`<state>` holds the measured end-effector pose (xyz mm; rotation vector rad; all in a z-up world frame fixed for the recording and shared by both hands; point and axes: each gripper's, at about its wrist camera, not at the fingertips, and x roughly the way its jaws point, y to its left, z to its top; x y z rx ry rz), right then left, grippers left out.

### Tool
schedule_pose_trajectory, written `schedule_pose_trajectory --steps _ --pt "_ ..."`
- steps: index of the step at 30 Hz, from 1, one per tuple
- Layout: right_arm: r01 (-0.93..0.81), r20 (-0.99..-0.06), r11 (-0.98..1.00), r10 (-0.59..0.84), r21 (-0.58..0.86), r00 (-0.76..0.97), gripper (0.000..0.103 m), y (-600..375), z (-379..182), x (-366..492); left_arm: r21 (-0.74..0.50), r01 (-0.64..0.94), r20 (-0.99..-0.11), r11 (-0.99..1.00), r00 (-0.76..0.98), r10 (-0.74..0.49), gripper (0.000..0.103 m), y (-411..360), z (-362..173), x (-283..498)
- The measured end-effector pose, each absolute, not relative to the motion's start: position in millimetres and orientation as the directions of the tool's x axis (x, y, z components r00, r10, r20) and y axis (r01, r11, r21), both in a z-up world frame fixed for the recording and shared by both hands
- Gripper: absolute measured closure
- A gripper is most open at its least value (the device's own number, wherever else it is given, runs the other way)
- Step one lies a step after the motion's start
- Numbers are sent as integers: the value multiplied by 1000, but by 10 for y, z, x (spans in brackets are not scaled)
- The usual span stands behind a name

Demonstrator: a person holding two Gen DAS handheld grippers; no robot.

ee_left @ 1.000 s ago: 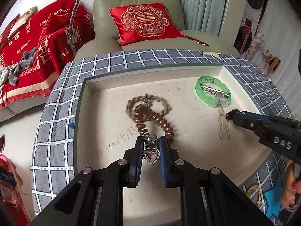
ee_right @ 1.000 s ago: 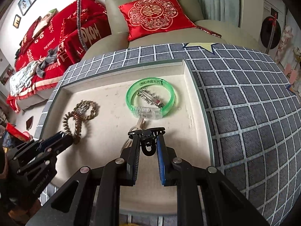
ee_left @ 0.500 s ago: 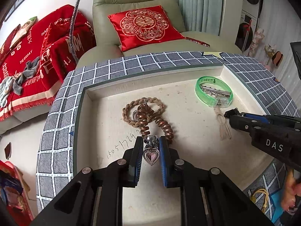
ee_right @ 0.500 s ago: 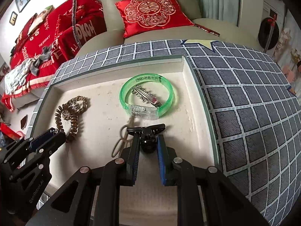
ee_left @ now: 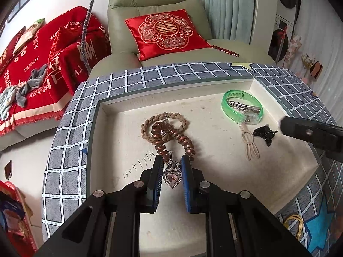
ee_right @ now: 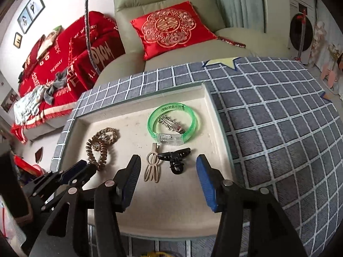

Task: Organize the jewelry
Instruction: 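Carry both into the tray, open right tool by bangle while left holds pendant, then drop the heart pendant in the tray and move both tools back over the tablecloth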

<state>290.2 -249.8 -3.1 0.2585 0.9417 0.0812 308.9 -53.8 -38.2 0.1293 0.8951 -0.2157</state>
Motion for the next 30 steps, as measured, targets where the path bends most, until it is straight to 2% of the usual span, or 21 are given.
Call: schedule_pose_trajectory --steps 7,8,9,10,12,19,21,23,30 --pt "59 -781 963 178 264 599 45 -2622 73 2726 21 227 -766 974 630 -130 70 -541 -323 3077" --pt "63 -780 962 175 264 600 45 -2641 78 2710 21 227 -763 974 633 -131 48 -541 -312 3074" --pt "65 -780 963 172 262 602 45 -2655 89 2691 20 221 -758 975 639 -129 6 -535 -293 3068" --pt "65 -779 964 169 260 604 45 -2662 99 2676 20 204 -743 979 658 -122 0 -520 -259 3048" --pt "64 -777 965 165 255 607 45 -2678 122 2640 18 197 -706 980 697 -127 0 -501 -177 3004" --pt "75 -774 963 159 258 613 45 -2734 156 2543 34 202 -692 979 711 -123 0 -494 -77 2971" --pt "72 -776 963 162 258 610 39 -2729 159 2519 37 204 -692 978 711 -122 0 -483 -61 2926" --pt "61 -768 963 171 263 618 16 -2719 177 2468 35 204 -692 978 711 -124 0 -475 -50 2885" --pt "60 -711 952 181 300 679 12 -2746 295 2225 18 218 -702 976 697 -142 0 -423 -8 2702"
